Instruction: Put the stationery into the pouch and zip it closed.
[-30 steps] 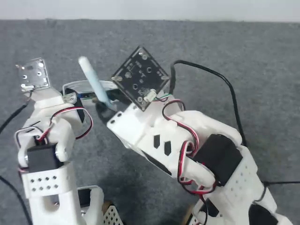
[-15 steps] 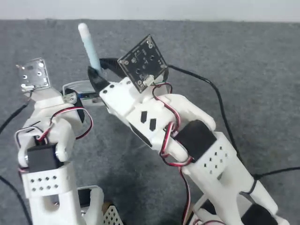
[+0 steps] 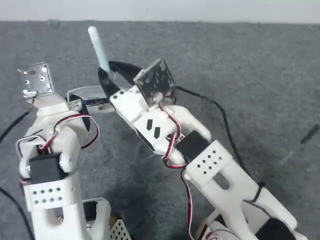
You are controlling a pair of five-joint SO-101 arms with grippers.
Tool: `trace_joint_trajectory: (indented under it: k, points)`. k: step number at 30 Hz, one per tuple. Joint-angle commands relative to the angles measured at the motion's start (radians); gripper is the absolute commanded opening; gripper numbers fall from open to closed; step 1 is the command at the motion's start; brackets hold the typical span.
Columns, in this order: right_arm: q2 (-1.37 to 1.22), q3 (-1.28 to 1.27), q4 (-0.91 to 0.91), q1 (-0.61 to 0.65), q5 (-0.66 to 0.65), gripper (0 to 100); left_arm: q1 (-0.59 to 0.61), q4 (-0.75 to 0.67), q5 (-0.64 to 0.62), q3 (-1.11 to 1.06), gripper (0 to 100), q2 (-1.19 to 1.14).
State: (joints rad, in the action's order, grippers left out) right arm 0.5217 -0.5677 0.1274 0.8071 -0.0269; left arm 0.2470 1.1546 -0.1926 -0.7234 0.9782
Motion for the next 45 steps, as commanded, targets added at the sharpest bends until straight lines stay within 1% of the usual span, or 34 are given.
trace_joint_trajectory:
  k: [1, 5, 10, 20, 22, 25, 35, 43, 45]
  points:
    - [0.018, -0.14, -0.242, -0.021, -0.002, 0.6, -0.015, -0.017, 0.006, -0.013, 1, -0.015]
    - [0.018, -0.235, -0.357, -0.021, -0.002, 0.6, -0.015, -0.018, 0.006, -0.013, 1, -0.015]
    - [0.027, -0.247, -0.456, -0.018, 0.003, 0.6, -0.015, -0.018, 0.006, -0.013, 1, -0.015]
    - [0.225, -0.241, -0.483, -0.013, 0.008, 0.6, -0.015, -0.018, 0.006, -0.01, 1, -0.015]
    - [0.237, -0.244, -0.535, 0.01, 0.008, 0.6, -0.015, -0.018, 0.006, -0.01, 1, -0.015]
    - [0.191, -0.244, -0.624, 0.027, 0.006, 0.6, -0.015, -0.018, 0.006, -0.012, 1, -0.015]
    - [-0.064, -0.259, -0.934, 0.015, 0.0, 0.6, -0.015, -0.018, 0.006, -0.015, 1, -0.015]
    - [-0.225, -0.265, -1.141, 0.01, -0.002, 0.6, -0.015, -0.018, 0.006, -0.015, 1, -0.015]
    - [-0.263, -0.284, -1.222, 0.01, -0.002, 0.6, -0.015, -0.017, 0.006, -0.015, 1, -0.015]
